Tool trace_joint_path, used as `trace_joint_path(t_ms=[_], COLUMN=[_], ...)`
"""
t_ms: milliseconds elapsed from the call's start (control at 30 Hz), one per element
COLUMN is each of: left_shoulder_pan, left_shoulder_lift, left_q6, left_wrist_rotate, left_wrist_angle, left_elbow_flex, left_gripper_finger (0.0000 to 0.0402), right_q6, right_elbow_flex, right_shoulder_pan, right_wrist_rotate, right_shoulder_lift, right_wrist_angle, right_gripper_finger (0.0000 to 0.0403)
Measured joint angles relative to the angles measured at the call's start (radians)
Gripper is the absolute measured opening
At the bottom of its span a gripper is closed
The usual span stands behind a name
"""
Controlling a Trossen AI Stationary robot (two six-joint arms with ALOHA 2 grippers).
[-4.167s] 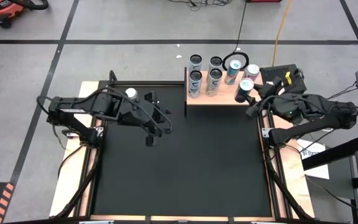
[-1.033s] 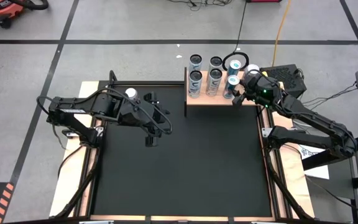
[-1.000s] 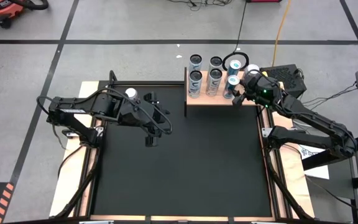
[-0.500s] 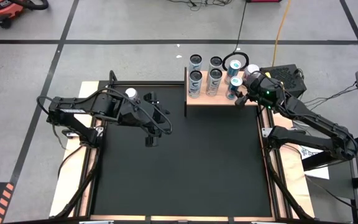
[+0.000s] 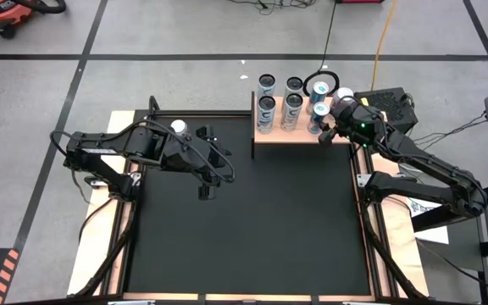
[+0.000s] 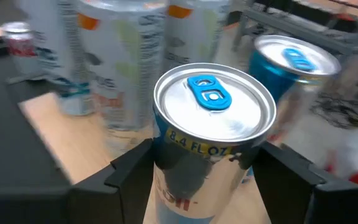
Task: Place canned beverage on shelf
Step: Put the blue soda can on the shelf aligned with the other blue soda can
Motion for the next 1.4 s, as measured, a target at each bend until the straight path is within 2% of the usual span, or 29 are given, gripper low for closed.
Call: trace_joint_path(t_ms=[100,400,567,800,1133,1400], left_shoulder_pan=[0.0,0.0,0.0,0.0,0.0,0.0], left_shoulder_lift=[0.0,0.0,0.0,0.0,0.0,0.0], left_q6=[0.0,0.001,0.001,0.001,0.0,0.001], left_wrist_rotate=[0.0,0.0,0.0,0.0,0.0,0.0], left_wrist_angle=[0.0,0.0,-0.001,0.0,0.0,-0.001], left_elbow_flex=[0.0,0.0,0.0,0.0,0.0,0.0], left_gripper_finger=[0.0283,0.0283,0.0283,0.0283,0.0283,0.0283], right_q6=[0.0,0.003,0.012,0.018,0.008,0.003], right_elbow_flex=[0.0,0.001,0.001,0.002,0.0,0.0], right_shoulder_pan=[-0.001,-0.001,-0.001,-0.001,-0.001,0.0], right_wrist_rotate=[0.04,0.036,-0.018,-0.017,-0.017,-0.017], right_shoulder_lift=[0.0,0.003,0.003,0.018,0.036,0.026], right_wrist_angle=[-0.006,-0.006,-0.003,0.003,-0.013,-0.005], right_gripper_finger=[0.0229,0.0229,0.0229,0.023,0.028,0.0286])
